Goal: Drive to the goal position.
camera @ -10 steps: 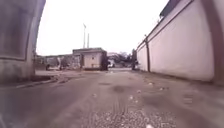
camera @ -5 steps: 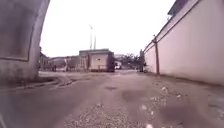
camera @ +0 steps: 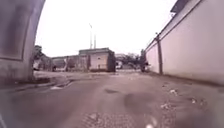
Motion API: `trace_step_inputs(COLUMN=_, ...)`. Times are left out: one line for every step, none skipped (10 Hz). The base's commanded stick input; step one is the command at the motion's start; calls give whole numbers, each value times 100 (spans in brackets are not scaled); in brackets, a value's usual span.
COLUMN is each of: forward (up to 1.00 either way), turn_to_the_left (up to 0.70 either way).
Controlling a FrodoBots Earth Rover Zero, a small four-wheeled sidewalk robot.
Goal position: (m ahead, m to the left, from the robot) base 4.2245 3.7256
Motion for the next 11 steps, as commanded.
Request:
trace_step_inputs(forward=85, turn_to_the_left=0)
trace_step_inputs(forward=85, turn_to_the_left=6)
trace_step_inputs(forward=85, turn_to_the_left=30)
trace_step_inputs(forward=85, turn_to_the_left=34)
trace_step_inputs(forward=85, turn_to_the_left=34)
trace_step_inputs(forward=85, turn_to_the_left=34)
trace_step_inputs(forward=85, turn_to_the_left=34)
trace_step_inputs(forward=85, turn_to_the_left=0)
trace_step_inputs(forward=85, turn_to_the_left=0)
trace_step_inputs(forward=85, turn_to_the_left=0)
trace_step_inputs(forward=85, turn_to_the_left=0)
